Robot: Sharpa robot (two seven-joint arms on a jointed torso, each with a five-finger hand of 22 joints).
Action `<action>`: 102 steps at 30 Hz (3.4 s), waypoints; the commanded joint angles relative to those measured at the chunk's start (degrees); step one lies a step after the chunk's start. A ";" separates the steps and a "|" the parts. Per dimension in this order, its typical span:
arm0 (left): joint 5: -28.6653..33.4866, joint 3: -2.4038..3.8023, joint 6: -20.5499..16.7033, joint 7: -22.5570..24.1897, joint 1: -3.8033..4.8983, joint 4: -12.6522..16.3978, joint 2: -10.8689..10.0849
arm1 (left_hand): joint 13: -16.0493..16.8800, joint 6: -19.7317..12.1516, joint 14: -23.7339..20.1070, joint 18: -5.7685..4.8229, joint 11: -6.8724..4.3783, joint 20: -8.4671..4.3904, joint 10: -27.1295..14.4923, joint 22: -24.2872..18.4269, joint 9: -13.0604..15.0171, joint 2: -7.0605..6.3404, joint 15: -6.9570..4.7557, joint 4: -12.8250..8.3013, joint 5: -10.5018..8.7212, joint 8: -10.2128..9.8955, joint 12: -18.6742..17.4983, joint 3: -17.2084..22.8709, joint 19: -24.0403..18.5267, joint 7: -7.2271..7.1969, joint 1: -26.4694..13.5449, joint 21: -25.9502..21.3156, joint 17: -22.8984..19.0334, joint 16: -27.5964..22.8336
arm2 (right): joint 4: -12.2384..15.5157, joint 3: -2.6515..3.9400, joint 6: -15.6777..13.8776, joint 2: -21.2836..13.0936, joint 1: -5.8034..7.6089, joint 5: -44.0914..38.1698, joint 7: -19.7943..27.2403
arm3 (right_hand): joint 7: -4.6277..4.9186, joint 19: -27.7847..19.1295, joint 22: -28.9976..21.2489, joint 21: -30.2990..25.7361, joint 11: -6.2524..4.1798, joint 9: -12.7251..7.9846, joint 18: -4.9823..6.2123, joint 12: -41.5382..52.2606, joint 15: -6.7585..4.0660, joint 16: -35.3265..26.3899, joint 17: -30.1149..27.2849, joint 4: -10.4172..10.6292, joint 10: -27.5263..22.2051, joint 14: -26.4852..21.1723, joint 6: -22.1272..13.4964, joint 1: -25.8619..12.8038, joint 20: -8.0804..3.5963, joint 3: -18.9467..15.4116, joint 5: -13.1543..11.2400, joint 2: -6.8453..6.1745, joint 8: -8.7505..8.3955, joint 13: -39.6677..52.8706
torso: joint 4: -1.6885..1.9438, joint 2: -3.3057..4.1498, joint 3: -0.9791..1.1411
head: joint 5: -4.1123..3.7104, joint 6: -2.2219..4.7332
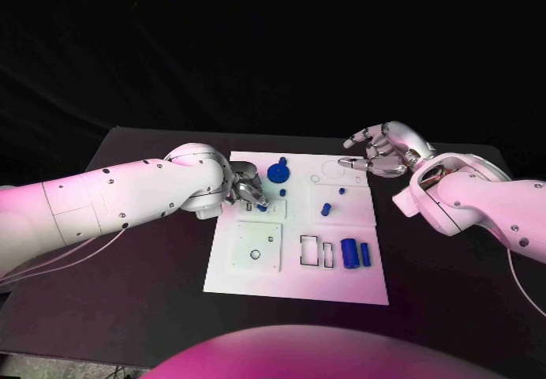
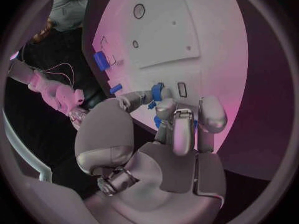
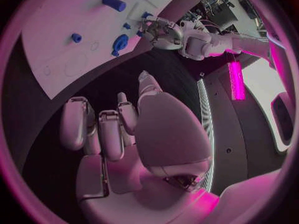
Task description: Assemble the parts on the task board
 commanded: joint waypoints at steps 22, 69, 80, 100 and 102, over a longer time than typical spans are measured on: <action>0.61 -0.15 2.03 -0.11 -0.17 -0.47 0.47 | 0.43 2.08 4.45 -0.85 0.02 -0.21 0.24 0.20 -0.77 0.69 -0.35 4.80 -0.62 -0.78 0.54 -9.80 0.39 -0.91 0.17 -0.45 9.41 0.08 | -0.16 0.00 1.38 0.11 -0.11 0.13 0.16 | 0.06 -0.62 1.06 -0.86 0.10 -0.20 0.68 -0.58 -0.33 -0.66 1.36 0.28 -0.90 2.85 -0.76 -1.43 -0.06 -0.56 -0.39 0.20 0.45 -0.49 | 0.00 -0.01 0.02 | -0.24 0.12; 0.34 -0.08 1.07 -0.06 -0.15 -0.07 -0.21 | 2.11 2.68 4.48 -0.90 -0.14 -0.30 1.13 0.50 -0.84 1.20 -0.45 7.64 -0.43 -0.61 1.69 -14.33 0.62 -1.10 0.93 -0.37 9.50 0.09 | -0.50 0.00 1.60 0.21 -0.27 0.14 -0.30 | 0.06 -0.56 1.09 -0.86 0.10 -0.23 0.67 -0.45 -0.33 -0.65 1.47 0.27 -0.77 2.89 -0.80 -1.66 -0.05 -0.61 -0.73 0.40 0.53 -0.38 | -0.03 0.02 0.02 | -0.06 -0.06; 2.71 0.87 -1.10 0.15 0.29 0.92 -1.02 | 0.75 2.40 4.46 -0.84 -0.01 -0.31 0.31 0.23 -1.06 0.24 -0.42 11.32 -0.56 -0.89 0.84 -19.61 0.48 -0.95 1.36 -0.58 9.45 0.04 | -0.90 0.00 1.43 0.26 -0.34 0.14 -0.19 | 0.06 -0.53 1.10 -0.88 0.10 -0.26 0.66 -0.46 -0.33 -0.65 1.52 0.29 -0.78 2.92 -0.81 -1.88 -0.05 -0.68 -0.86 0.54 0.62 -0.42 | 0.10 -0.11 0.01 | 0.05 0.36; 4.67 3.23 7.84 -0.62 8.66 -7.35 -0.21 | -12.99 -5.41 3.33 0.75 4.02 2.60 -8.66 -8.65 -6.48 1.93 3.06 12.13 -1.34 -9.71 -7.78 -24.68 -4.82 3.70 5.05 -5.63 6.85 -1.20 | -1.98 0.00 1.25 0.63 -0.40 0.13 -0.19 | 0.06 -0.53 1.09 -0.91 0.11 -0.27 0.67 -0.44 -0.33 -0.65 1.52 0.31 -0.76 2.92 -0.82 -2.00 -0.05 -0.72 -0.90 0.57 0.64 -0.41 | 0.03 0.17 -0.06 | 0.21 1.00; 4.38 3.15 9.06 -0.65 8.84 -8.92 0.35 | -13.03 -5.37 3.28 0.76 4.11 2.68 -8.72 -8.66 -6.68 2.01 3.15 12.16 -1.75 -9.88 -7.76 -24.93 -4.83 3.77 4.99 -5.67 6.72 -1.27 | -1.97 0.00 1.20 0.61 -0.40 0.13 -0.18 | 0.06 -0.50 1.11 -0.89 0.11 -0.28 0.66 -0.39 -0.33 -0.67 1.51 0.29 -0.71 2.92 -0.83 -2.09 -0.05 -0.76 -0.91 0.60 0.67 -0.36 | 0.03 0.20 -0.07 | 0.30 0.99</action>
